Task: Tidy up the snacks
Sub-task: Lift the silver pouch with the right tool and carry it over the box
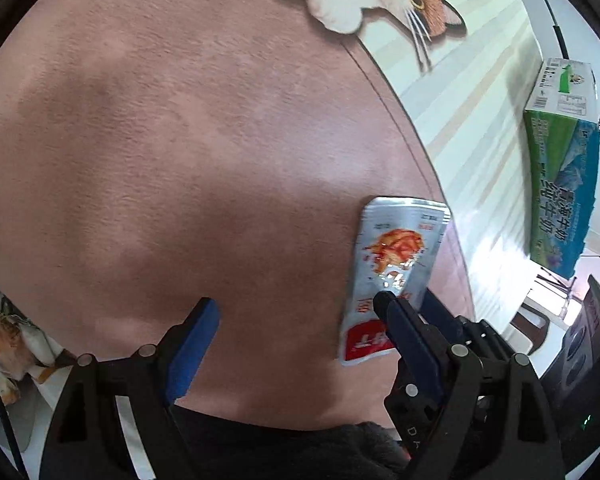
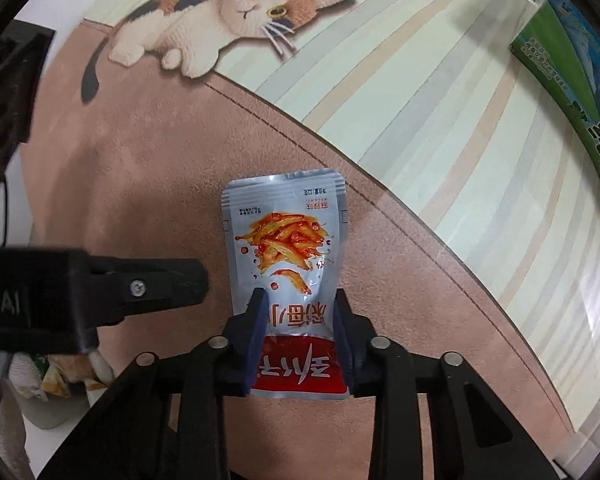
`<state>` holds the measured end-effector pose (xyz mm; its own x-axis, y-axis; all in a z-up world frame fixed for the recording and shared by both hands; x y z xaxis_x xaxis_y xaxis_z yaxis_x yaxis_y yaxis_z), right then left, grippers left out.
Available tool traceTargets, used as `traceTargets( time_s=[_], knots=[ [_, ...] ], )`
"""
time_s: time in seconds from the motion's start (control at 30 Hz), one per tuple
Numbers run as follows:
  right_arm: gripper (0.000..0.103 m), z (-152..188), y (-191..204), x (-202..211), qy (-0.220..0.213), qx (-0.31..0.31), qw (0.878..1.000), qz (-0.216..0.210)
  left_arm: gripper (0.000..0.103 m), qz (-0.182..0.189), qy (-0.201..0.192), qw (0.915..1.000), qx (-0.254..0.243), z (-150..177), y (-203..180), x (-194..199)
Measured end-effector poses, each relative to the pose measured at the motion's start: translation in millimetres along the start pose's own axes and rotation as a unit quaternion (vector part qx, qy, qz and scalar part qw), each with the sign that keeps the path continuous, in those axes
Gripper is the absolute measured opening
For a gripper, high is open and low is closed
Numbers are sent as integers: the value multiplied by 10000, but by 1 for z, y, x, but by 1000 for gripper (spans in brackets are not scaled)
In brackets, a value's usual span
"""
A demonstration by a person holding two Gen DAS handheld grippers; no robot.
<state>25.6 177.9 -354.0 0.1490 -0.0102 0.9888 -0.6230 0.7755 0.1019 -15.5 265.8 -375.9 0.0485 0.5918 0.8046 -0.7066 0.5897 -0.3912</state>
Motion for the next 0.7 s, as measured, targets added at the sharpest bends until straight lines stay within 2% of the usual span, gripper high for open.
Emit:
traceTargets(
  time_s=[0.03, 0.1, 0.23, 0.4, 0.57, 0.63, 0.7],
  knots=[
    [13, 2, -3, 5, -75, -25, 10000, -44, 86, 19, 13, 10000, 10, -2, -3, -1],
    [2, 8, -23, 17, -115, -140, 9996, -220, 86, 81, 21, 10000, 8, -3, -7, -3],
    [1, 9, -38, 25, -183, -417, 9970, -628, 86, 84, 42, 9999, -40, -2, -23, -10],
    [1, 11, -49, 35, -211, -775, 9873, -1370, 86, 109, 33, 9999, 12, -3, -26, -10],
    [1, 15, -65, 45, -259, -955, 9823, -1591, 86, 285, 1, 9994, 196, -4, -19, -5],
    [1, 16, -70, 48, -294, -980, 9824, -1563, 86, 170, -145, 9996, 163, -4, -22, 1],
    [1, 20, -75, 50, -342, -999, 9821, -1560, 86, -205, -454, 9987, -60, -4, -31, 14]
  ],
)
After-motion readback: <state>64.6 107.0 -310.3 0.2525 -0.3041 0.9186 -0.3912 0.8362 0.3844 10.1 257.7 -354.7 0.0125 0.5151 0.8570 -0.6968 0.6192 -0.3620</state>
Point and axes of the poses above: each gripper's, at about its wrist camera, not at the fingertips, and x roughly against the way its jaws point, y to its left, z to its underside, the point moved 5 cm from there along -x, roughly the way its jaws point, and after that the axes turned 5 degrees about y, right-handed, at the moved point
